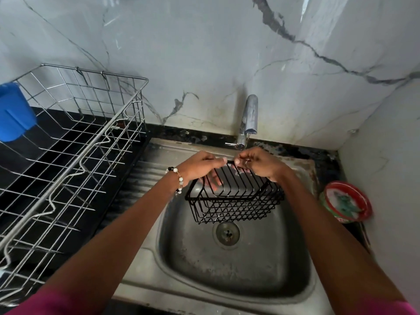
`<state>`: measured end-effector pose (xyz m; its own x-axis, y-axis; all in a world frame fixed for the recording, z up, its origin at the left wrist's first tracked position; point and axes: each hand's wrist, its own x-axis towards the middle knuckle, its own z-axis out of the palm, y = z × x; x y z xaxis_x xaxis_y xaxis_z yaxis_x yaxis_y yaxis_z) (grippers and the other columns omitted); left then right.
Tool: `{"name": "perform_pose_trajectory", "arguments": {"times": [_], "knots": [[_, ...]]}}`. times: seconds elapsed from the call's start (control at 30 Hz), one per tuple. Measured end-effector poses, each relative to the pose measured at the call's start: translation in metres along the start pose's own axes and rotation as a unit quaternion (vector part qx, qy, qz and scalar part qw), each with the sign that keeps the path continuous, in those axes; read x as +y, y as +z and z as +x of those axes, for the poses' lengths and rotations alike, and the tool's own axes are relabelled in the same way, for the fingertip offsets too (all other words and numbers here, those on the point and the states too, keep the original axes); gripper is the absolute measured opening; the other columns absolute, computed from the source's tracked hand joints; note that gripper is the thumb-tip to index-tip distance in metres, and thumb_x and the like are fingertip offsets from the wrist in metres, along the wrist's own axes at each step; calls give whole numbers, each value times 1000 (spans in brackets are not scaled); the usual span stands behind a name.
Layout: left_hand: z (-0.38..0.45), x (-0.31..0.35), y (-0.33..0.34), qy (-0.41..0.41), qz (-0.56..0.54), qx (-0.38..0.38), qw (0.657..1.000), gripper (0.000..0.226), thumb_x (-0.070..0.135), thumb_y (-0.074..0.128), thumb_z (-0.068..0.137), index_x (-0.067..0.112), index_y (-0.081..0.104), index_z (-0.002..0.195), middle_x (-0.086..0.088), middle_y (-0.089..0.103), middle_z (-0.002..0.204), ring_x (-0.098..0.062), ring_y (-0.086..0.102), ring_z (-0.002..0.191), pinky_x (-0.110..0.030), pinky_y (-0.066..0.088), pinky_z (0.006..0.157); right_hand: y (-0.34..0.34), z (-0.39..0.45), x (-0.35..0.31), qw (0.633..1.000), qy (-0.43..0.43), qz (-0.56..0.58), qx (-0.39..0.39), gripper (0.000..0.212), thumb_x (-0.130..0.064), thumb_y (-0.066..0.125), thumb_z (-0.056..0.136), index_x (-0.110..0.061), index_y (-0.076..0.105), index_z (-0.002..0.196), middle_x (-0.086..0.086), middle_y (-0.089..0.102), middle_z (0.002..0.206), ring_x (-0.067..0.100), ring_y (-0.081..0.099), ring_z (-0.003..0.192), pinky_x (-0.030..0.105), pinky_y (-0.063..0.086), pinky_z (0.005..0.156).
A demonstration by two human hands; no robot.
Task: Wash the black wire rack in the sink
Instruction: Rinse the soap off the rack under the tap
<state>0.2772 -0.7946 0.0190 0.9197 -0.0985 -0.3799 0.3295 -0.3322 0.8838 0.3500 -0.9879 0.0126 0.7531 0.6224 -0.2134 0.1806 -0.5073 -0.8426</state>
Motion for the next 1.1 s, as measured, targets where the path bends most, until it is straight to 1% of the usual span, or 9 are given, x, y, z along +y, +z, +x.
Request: {"name": "perform_pose_trajectory", "arguments": {"times": [0.1, 0.2, 0.33, 0.43, 0.53, 0.7, 0.8, 0.9, 1.1], "knots": [[4, 5, 0, -7, 2, -11, 1000, 13, 11, 54, 97, 2, 61, 89, -14, 72, 73, -20, 70, 54, -27, 56, 51, 1, 5, -3, 1000, 8, -17, -9, 12, -13, 60, 92, -12, 71, 94, -5, 66, 74, 5, 55, 62, 21, 45, 62], [3, 6, -1, 6, -16, 12, 1000, 16, 2, 55, 94, -9, 64, 89, -11, 71, 67, -17, 69, 54, -21, 50, 43, -6, 6, -7, 999, 33, -2, -7, 14, -10, 63, 89, -5, 71, 99, 2, 71, 88, 10, 64, 80, 24, 51, 75], [4, 4, 3, -11, -17, 47, 999, 22, 2, 53, 95, -10, 64, 80, -12, 70, 60, -13, 66, 47, -16, 30, 33, -21, 6, -14, 969, 33, 231, 81, 15, 1, 57, 90, 7, 67, 99, 10, 71, 87, 19, 68, 85, 29, 53, 77], [3, 1, -2, -37, -32, 90, 995, 25, 6, 52, 95, -7, 65, 79, -7, 70, 56, -8, 61, 42, -14, 24, 34, -29, 4, -22, 939, 43, 340, 19, 22, 5, 50, 92, 11, 61, 110, 21, 70, 101, 30, 69, 98, 32, 56, 82], [-3, -6, -6, -47, -64, 118, 990, 28, 11, 54, 96, -2, 66, 73, -7, 70, 57, -9, 56, 38, -15, 25, 33, -39, 1, -24, 948, 92, 302, -35, 21, 0, 52, 92, 9, 63, 107, 27, 68, 106, 34, 69, 98, 36, 58, 83], [-16, -10, -8, -63, -115, 157, 979, 27, 11, 55, 95, -2, 66, 75, -6, 69, 55, -5, 53, 36, -14, 27, 33, -44, 11, -17, 966, 183, 163, 78, 20, 9, 45, 93, 8, 65, 94, 29, 67, 103, 34, 70, 91, 41, 57, 85], [-20, -6, -8, -67, -129, 161, 976, 27, 9, 54, 96, -3, 65, 74, -5, 67, 52, -3, 52, 32, -12, 27, 31, -36, 11, -25, 962, 183, 199, 35, 22, 8, 42, 95, 14, 62, 99, 27, 69, 100, 33, 71, 92, 41, 57, 83], [-21, -5, -10, -68, -131, 158, 976, 27, 8, 54, 96, -4, 64, 75, -6, 68, 52, -3, 50, 31, -13, 28, 32, -32, 12, -25, 966, 208, 137, 70, 22, 9, 42, 94, 13, 62, 101, 27, 67, 104, 33, 69, 93, 37, 58, 79], [-21, -11, -22, -78, -127, 151, 977, 25, 11, 54, 95, 2, 66, 74, -6, 70, 58, -7, 52, 40, -17, 31, 41, -29, 16, -32, 957, 191, 211, 63, 21, 7, 43, 94, 11, 63, 97, 27, 68, 101, 34, 69, 95, 42, 56, 88]]}}
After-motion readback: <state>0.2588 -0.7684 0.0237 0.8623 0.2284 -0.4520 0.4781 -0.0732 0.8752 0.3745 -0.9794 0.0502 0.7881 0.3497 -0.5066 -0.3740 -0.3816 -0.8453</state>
